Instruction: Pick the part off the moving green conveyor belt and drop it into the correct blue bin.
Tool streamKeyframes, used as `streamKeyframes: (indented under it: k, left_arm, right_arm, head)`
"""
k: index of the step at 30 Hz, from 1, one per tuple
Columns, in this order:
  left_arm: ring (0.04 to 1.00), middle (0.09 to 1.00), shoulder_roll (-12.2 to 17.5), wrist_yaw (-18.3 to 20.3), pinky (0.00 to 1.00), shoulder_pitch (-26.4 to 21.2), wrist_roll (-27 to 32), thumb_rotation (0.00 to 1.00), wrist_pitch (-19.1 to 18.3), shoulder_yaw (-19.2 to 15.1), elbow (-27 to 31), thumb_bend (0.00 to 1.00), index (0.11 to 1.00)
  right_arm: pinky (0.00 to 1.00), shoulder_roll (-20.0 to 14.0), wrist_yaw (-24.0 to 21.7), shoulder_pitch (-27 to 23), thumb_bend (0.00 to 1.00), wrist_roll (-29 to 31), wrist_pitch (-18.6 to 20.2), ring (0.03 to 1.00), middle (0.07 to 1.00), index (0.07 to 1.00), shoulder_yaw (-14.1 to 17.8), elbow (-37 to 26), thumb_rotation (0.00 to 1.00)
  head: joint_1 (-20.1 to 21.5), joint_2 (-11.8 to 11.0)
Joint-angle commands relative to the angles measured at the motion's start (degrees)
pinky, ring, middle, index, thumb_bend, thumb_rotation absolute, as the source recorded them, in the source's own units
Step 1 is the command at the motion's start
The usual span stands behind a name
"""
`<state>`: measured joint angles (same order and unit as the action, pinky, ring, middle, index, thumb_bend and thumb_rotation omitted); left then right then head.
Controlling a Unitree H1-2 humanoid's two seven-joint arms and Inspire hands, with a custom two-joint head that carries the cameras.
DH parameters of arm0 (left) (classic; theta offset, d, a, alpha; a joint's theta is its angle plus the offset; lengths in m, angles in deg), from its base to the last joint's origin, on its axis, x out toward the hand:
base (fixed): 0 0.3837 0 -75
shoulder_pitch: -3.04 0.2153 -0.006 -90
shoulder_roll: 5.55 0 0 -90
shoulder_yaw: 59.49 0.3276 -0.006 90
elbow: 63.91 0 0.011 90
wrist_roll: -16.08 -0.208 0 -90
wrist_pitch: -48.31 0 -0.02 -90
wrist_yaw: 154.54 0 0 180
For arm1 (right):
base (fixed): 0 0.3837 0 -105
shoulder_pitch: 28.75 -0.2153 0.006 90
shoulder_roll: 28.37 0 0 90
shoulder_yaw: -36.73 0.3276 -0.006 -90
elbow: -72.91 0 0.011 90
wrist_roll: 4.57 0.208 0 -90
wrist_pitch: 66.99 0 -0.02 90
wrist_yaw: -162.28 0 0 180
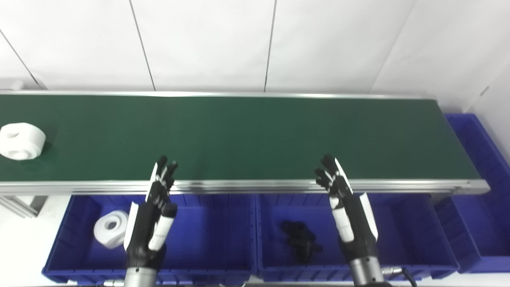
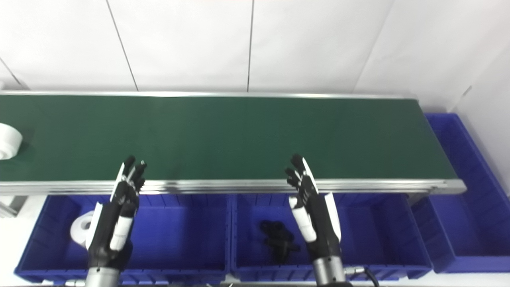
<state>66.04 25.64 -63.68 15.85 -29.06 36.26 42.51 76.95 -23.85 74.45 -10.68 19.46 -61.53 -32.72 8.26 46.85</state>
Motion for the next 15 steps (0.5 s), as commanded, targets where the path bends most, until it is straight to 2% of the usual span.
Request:
streamKeyframes:
  k: [1, 7, 15]
  left_arm:
    - [1.000, 0.957, -0.4, 0.2, 1.00, -0.5, 0.9, 0.85, 0.4, 0.2, 1.9, 0.72, 1.000]
    - [1.000, 0.954, -0.7, 0.0, 1.00, -0.3, 0.2, 0.86, 0.8, 0.5, 1.7, 0.71, 1.000]
    - [0.999, 0.954, -1.3, -0.4, 1.00, 0.0, -1.3, 0.87, 3.7, 0.9, -1.4, 0.71, 1.000]
  right_arm:
    - [0.91, 0.0, -0.2, -1.0, 0.78, 0.9, 0.2, 0.919, 0.966, 0.976, -0.1, -2.0, 0.95]
    - [0.92, -0.4, -0.1, -0.7, 0.79, 1.7, 0.4, 0.927, 0.971, 0.977, -0.2, -2.1, 0.94]
    - [0.91, -1.2, 1.1, 0.4, 0.80, -0.4, -2.8, 0.921, 0.964, 0.967, -0.1, 0.4, 0.96]
  head:
    - [-0.3, -0.2]
    - [-1.7, -1.1]
    - [-4.1, -4.9]
